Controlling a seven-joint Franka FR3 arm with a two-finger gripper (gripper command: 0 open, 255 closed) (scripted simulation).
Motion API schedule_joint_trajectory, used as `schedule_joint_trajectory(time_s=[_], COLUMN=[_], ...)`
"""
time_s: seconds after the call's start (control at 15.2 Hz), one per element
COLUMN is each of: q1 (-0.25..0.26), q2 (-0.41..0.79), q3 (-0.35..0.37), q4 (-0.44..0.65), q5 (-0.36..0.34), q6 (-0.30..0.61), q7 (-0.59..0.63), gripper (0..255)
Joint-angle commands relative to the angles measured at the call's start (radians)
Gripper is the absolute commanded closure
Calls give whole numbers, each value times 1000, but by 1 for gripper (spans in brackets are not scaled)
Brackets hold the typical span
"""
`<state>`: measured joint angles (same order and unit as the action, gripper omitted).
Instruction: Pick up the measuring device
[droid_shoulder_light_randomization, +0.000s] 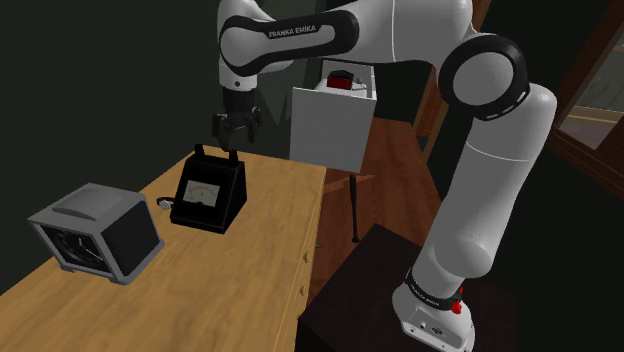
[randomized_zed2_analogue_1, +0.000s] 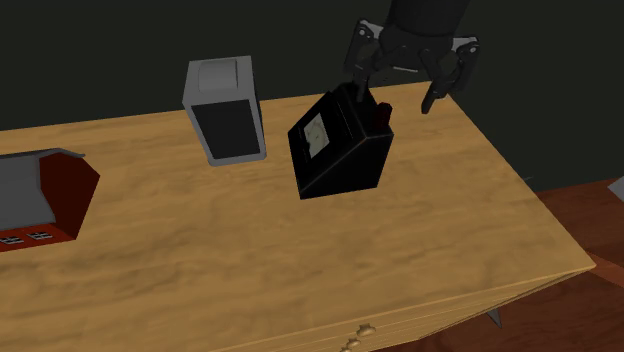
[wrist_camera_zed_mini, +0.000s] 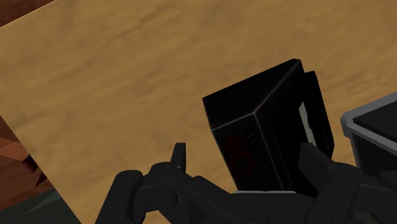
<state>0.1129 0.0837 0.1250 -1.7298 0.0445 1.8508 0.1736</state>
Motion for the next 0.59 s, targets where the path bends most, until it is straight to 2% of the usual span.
schedule_joint_trajectory(time_s=[0.0, 0.33, 0.46, 0.53], q1=[2, 2, 2, 3], q2=[14, 23, 23, 22], q3=[2, 2, 2, 2], q4=[-8, -73, -73, -73], q5=[-1, -1, -1, -1], q6=[25, 98, 98, 97], q7=[1, -1, -1, -1], gripper=[0, 0, 0, 255])
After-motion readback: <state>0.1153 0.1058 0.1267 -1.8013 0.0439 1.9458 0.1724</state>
